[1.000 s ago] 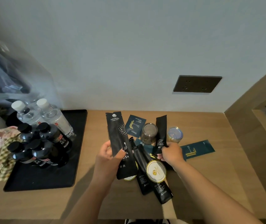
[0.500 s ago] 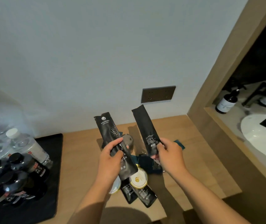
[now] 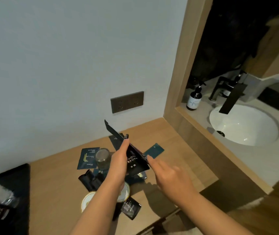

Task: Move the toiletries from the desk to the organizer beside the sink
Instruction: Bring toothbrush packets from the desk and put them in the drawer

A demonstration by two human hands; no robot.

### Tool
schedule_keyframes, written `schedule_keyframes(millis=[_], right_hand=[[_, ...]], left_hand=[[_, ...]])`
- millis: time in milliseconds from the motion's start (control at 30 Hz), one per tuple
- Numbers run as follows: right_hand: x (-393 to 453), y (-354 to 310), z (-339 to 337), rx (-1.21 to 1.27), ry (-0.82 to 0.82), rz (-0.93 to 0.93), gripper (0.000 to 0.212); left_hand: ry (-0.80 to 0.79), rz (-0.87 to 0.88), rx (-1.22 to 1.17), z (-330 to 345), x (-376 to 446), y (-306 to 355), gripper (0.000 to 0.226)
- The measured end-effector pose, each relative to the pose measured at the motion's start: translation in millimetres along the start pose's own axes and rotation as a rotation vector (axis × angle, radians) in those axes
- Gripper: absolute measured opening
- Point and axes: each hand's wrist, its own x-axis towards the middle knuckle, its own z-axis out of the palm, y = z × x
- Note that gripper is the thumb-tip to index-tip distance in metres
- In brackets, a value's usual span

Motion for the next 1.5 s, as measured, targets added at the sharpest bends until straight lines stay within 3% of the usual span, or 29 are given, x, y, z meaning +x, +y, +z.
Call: schedule_keyframes(millis=[100, 233, 367, 567, 700, 933, 1100, 1333, 1400, 1500], right_hand=[[-22, 18, -8, -0.004, -0.032, 0.011, 0.046], [-53, 36, -33, 0.129, -0.08, 0.107, 0.048], [-86, 52, -69, 0.413, -0.11, 0.407, 0.06], [-131, 104, -120, 0.956, 0.142, 0.834, 0.04], [-166, 140, -162, 1.188, 0.19, 0.903, 0.027], [-239, 185, -212, 1.153, 0.206, 0.947, 0.02], [-288, 219, -247, 1.087, 0.355, 1.011, 0.017], [-334, 271, -287, 0.997, 0.587, 1.095, 0.032], [-340, 287, -294, 0.938, 0.626, 1.112, 0.034], [-345, 313, -300, 0.895, 0.668, 1.14, 0.034]], left_hand=[[0.01, 0.004, -0.084, 27, -10, -1, 0.063], [-0.002, 0.113, -0.069, 68, -24, -9, 0.027], [-0.045, 0.188, -0.029, 109, -44, -21, 0.03], [-0.104, 0.302, 0.044, 183, -101, -44, 0.031], [-0.198, 0.432, 0.128, 237, -139, -59, 0.022], [-0.4, 0.638, 0.244, 338, -190, -84, 0.011], [-0.486, 0.689, 0.256, 390, -211, -91, 0.03], [-0.684, 0.544, 0.114, 446, -210, -100, 0.083], [-0.709, 0.446, 0.077, 465, -208, -103, 0.086], [-0.725, 0.425, 0.197, 498, -197, -112, 0.073]])
